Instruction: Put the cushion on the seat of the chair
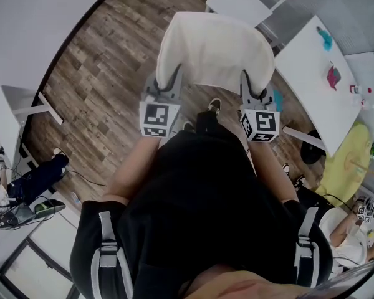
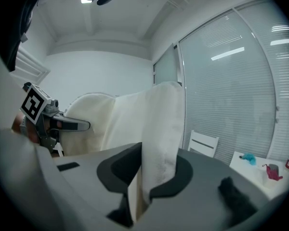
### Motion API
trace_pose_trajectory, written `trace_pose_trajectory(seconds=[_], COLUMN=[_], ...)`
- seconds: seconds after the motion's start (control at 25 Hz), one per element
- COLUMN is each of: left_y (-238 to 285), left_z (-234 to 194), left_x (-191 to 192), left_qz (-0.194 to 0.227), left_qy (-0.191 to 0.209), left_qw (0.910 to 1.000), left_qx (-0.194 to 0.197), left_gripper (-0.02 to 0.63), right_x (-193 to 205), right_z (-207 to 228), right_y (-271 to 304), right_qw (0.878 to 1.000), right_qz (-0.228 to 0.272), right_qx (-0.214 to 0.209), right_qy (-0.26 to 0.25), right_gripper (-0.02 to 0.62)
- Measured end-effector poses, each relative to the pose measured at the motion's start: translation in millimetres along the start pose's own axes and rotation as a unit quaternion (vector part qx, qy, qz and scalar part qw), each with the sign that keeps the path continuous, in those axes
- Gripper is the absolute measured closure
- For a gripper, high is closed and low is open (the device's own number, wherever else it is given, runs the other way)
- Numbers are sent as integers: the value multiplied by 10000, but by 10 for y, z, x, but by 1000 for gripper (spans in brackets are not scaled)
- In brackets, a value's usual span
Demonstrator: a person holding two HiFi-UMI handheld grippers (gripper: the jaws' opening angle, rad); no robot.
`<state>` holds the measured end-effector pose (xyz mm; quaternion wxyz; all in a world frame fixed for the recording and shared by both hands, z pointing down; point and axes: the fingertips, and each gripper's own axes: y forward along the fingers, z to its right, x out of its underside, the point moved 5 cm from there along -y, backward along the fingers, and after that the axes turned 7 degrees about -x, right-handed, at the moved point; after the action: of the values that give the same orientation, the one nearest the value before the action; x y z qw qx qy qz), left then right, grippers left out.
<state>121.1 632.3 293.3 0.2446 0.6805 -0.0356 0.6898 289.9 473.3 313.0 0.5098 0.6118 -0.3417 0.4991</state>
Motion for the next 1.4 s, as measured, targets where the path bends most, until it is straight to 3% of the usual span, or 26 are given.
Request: trace_pose_trajectory(seconds=[0.84,1.4], left_y=[1332,2022], left_z=[281,188], left_x=[-372,-480], left_qz=[-140,-253], left_qy=[45,109], left_qw=[9996,9994], left_qx=[-238,-188], left_gripper=[552,552], right_x=[-136,-151], right_z=[1317,1819], right_y=[710,1235], right_qw=[9995,9993], right_qz=[12,-56], right_qx=[-318,-319], right_qy=[68,203], right_gripper=[538,538])
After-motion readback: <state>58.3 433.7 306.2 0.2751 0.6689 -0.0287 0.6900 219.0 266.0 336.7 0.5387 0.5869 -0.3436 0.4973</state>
